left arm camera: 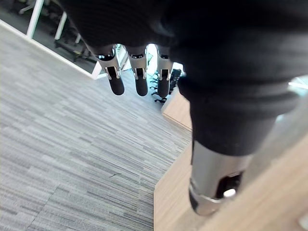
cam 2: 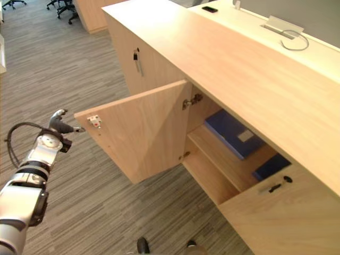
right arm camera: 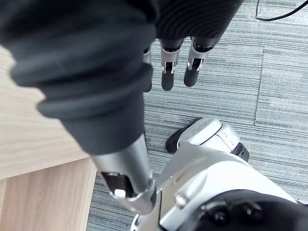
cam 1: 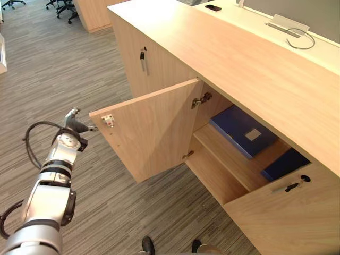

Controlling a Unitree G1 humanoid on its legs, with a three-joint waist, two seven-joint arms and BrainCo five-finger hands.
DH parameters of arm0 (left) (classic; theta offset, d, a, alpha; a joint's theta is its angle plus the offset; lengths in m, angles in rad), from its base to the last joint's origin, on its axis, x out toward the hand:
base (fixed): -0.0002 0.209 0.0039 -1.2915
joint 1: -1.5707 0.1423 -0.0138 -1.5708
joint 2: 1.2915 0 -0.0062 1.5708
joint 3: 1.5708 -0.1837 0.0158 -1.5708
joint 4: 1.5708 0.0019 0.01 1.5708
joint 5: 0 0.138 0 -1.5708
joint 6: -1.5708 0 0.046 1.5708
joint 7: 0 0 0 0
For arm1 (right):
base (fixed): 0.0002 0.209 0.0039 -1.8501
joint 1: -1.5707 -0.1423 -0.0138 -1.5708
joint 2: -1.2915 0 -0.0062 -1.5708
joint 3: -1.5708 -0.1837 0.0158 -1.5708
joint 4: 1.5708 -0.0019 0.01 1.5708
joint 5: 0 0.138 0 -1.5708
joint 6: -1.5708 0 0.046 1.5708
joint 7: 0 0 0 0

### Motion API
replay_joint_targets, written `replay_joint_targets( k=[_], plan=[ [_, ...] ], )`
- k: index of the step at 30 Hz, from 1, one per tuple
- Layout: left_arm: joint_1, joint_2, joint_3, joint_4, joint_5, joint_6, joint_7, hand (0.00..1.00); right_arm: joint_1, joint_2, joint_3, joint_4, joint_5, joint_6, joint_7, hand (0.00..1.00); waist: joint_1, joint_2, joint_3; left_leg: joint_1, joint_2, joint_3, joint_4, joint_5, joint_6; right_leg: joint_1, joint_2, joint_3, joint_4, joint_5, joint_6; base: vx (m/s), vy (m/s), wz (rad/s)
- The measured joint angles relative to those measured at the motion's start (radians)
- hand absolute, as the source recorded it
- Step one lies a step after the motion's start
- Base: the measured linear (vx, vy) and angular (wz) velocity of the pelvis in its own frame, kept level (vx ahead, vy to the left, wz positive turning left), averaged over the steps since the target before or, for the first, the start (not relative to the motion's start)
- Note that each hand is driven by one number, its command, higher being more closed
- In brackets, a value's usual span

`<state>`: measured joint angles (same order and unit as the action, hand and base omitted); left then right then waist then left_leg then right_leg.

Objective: Walk over to the cabinet, pick up the folder, carry it to the office cabinet, place the folder inside the office cabinet, then close the office cabinet door

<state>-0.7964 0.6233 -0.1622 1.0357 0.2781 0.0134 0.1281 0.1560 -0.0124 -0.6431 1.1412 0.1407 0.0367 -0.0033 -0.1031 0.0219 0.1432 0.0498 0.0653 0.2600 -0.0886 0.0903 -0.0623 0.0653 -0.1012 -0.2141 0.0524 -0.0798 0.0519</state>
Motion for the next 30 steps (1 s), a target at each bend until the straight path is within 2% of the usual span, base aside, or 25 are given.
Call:
replay_joint_targets(
  k=[2,3,5,8,13,14,17,23,25,30],
  plan=[
    [0.024,-0.027,-0.083,-0.088,0.062,-0.002,0.003,0.00,0.000,0.000,0.000,-0.001,-0.001,-0.001,-0.001,0.00,0.000,0.000,0.000,-0.001,-0.003,-0.003,-0.004,-0.001,0.001,-0.002,-0.003,-0.003,0.003,0.001,0.002,-0.16,0.049,0.04],
    [0.032,-0.041,-0.094,-0.101,0.086,0.015,0.022,0.00,0.000,0.001,0.000,-0.002,-0.002,-0.001,-0.003,0.00,0.000,0.000,0.000,-0.001,-0.003,-0.003,-0.004,-0.001,0.001,-0.003,-0.004,-0.003,0.005,0.002,0.002,-0.19,0.067,0.04],
    [0.065,-0.024,-0.193,-0.140,0.218,0.018,0.035,0.00,0.008,0.006,0.001,-0.012,-0.003,-0.009,-0.020,0.00,0.002,0.000,0.000,-0.015,-0.006,-0.013,-0.005,0.001,0.004,-0.015,-0.007,-0.009,0.004,0.007,0.006,-0.12,0.050,0.11],
    [0.117,-0.004,-0.319,-0.212,0.329,-0.003,0.040,0.00,0.026,0.008,0.008,-0.012,-0.004,-0.021,-0.036,0.00,0.007,-0.002,-0.004,-0.028,-0.013,-0.031,-0.005,0.003,0.008,-0.012,-0.012,-0.028,-0.006,0.013,0.011,-0.07,0.042,0.22],
    [0.191,0.043,-0.546,-0.326,0.473,-0.094,0.039,0.00,0.026,0.006,0.021,-0.023,-0.010,-0.037,-0.051,0.00,0.012,-0.001,-0.005,-0.034,-0.026,-0.032,-0.004,0.006,0.020,-0.006,-0.022,-0.030,-0.031,0.029,0.025,-0.01,0.028,0.02],
    [0.213,0.061,-0.602,-0.384,0.500,-0.139,0.039,0.00,0.026,0.003,0.037,-0.023,-0.019,-0.037,-0.057,0.00,0.012,0.000,-0.007,-0.034,-0.029,-0.032,-0.004,0.004,0.025,-0.005,-0.025,-0.031,-0.034,0.032,0.028,0.03,0.018,-0.01],
    [0.257,0.057,-0.685,-0.539,0.533,-0.220,0.042,0.00,0.023,-0.002,0.047,-0.025,-0.045,-0.038,-0.059,0.00,0.008,0.001,-0.016,-0.034,-0.039,-0.032,-0.004,0.000,0.031,0.005,-0.030,-0.033,-0.049,0.036,0.034,0.04,0.011,0.01],
    [0.408,-0.062,-0.801,-0.707,0.534,-0.319,0.032,0.00,-0.002,-0.006,0.060,-0.022,-0.048,-0.038,-0.084,0.00,-0.021,0.002,-0.029,-0.032,-0.044,-0.036,-0.004,0.000,0.033,0.026,-0.030,-0.040,-0.070,0.039,0.038,0.03,-0.011,0.01],
    [0.446,-0.198,-0.828,-0.716,0.509,-0.328,0.026,0.00,-0.013,-0.007,0.101,-0.017,-0.046,-0.039,-0.102,0.00,-0.021,0.001,-0.032,-0.032,-0.039,-0.048,-0.004,0.002,0.033,0.029,-0.024,-0.057,-0.072,0.039,0.038,-0.03,-0.032,0.16],
    [0.489,-0.304,-0.923,-0.740,0.469,-0.378,-0.008,0.00,-0.056,-0.016,0.174,-0.009,-0.043,-0.059,-0.119,0.00,-0.029,0.004,-0.039,-0.029,-0.029,-0.052,-0.005,0.007,0.033,0.031,-0.018,-0.057,-0.071,0.041,0.034,-0.06,-0.011,0.02]
  ],
)
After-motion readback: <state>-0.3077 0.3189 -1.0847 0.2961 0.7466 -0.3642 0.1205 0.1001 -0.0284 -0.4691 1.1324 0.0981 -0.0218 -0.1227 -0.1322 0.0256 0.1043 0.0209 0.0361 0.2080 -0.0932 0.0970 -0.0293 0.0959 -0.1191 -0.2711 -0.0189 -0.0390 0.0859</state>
